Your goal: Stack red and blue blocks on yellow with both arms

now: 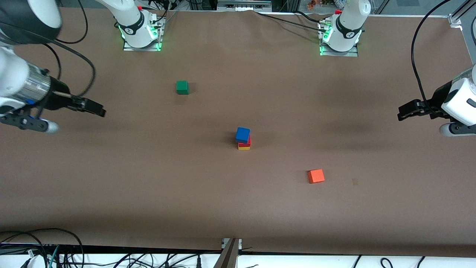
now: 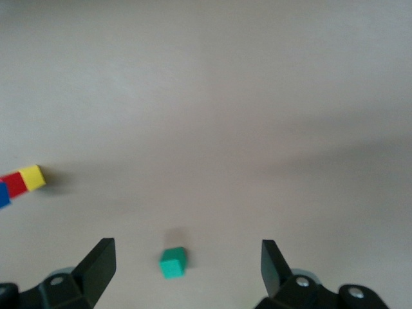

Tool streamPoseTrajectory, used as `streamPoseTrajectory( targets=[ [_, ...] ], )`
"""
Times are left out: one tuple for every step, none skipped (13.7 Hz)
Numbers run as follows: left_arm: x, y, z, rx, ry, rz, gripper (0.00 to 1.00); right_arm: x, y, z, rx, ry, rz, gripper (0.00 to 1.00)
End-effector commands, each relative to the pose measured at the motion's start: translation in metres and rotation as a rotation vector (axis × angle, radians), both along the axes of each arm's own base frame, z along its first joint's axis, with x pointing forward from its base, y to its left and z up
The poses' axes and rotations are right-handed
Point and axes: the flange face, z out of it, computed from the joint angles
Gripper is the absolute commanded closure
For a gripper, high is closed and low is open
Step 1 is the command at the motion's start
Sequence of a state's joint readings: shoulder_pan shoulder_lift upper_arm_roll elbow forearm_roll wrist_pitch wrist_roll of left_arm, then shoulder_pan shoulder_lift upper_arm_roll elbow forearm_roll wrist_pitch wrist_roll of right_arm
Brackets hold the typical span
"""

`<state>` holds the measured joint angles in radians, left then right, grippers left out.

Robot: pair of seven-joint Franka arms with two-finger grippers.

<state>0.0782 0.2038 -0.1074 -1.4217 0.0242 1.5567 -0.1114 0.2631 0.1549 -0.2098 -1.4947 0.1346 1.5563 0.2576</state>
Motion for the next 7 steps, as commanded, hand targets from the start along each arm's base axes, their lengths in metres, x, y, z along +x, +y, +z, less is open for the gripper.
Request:
streamPoseTrajectory(
  targets=[
    [0.0011, 0.0016, 0.004, -0.017, -0.01, -0.014, 0.0, -0.0451, -0.0051, 0.0067, -0.03, -0.013, 0.051, 0.0],
    [0.0011, 0.0017, 0.004, -0.016, -0.01, -0.014, 0.0, -0.0483, -0.0011, 0.0085, -0.05, -0.021, 0.071, 0.0],
    [0.0011, 0.0025, 0.004, -0.017, -0.01, -0.012, 0.0, -0.0475, -0.0007, 0.0088, -0.06, -0.024, 0.115, 0.0],
    [0.0011, 0.0025, 0.004, -0.017, -0.01, -0.012, 0.0, -0.0454, -0.0006, 0.0085, -0.058, -0.029, 0.162, 0.0],
    [0.0011, 0.0025, 0.004, -0.017, -0.01, -0.012, 0.0, -0.0445, -0.0006, 0.0112, -0.059, -0.035, 0.173, 0.0],
    [0.0015, 0.0026, 0.003, -0.017, -0.009, -0.012, 0.0, -0.0435, -0.0001, 0.0106, -0.063, -0.033, 0.185, 0.0],
    [0.0011, 0.0025, 0.004, -0.017, -0.01, -0.012, 0.0, -0.0434, -0.0001, 0.0106, -0.062, -0.033, 0.191, 0.0]
  ],
)
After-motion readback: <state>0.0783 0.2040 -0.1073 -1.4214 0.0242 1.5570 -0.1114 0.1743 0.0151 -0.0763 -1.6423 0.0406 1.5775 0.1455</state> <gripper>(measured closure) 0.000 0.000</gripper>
